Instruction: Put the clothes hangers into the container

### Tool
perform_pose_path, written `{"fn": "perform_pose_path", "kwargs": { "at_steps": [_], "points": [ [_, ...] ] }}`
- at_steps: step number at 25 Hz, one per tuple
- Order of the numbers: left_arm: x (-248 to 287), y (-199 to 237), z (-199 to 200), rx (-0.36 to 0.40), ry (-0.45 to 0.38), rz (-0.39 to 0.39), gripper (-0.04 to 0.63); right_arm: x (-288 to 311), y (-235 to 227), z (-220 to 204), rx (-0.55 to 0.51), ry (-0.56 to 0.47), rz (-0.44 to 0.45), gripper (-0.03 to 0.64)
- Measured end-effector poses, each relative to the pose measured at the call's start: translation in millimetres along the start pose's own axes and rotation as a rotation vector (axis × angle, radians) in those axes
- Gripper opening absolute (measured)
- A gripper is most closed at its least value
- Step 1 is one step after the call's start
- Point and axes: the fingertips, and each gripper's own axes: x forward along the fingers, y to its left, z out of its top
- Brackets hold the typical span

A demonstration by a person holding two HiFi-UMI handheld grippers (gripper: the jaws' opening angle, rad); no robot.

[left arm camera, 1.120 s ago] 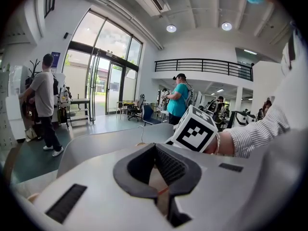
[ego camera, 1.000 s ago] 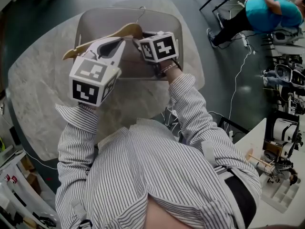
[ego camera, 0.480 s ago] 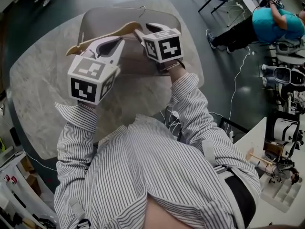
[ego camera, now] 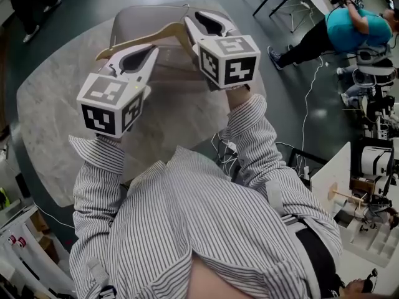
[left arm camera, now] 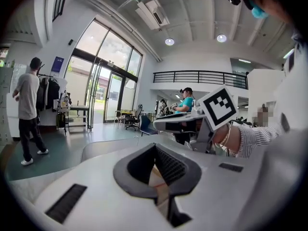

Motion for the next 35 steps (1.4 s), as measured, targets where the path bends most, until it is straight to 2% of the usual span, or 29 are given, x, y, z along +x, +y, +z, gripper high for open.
{"fn": "perform_pose_path", "kwargs": {
  "at_steps": [6,10,17,21,27,35],
  "points": [
    [-39.5,-8.4,8.7,0.017,-0.082,-0.034,0.009,-38.3,34.6,37.1,0.001,-0.133,-0.014,0.021],
    [-74.5,-9.4,16.7,0.013,-0.171,-0.052,0.009,-56.6,64.5,48.9,0.004,-0.179,0.001,0.015],
    [-126.7,-6.6,11.3,0.026,-0.243,-0.045,0.009,-76.4,132.7,44.8,-0.035,-0.217,0.061,0.014],
    [-145.8,-4.3,-1.6,0.023,-0.244,-0.032,0.009,-86.0,168.9,36.2,-0.028,-0.233,0.111,0.014],
    [-156.7,-6.8,-33.1,-0.011,-0.212,0.005,0.009,-97.5,201.6,16.4,0.073,-0.246,0.196,0.014],
    [-176.2,-9.5,-77.6,-0.116,-0.201,0.082,0.009,-97.0,247.3,-32.6,0.068,-0.145,0.298,0.014]
  ]
}}
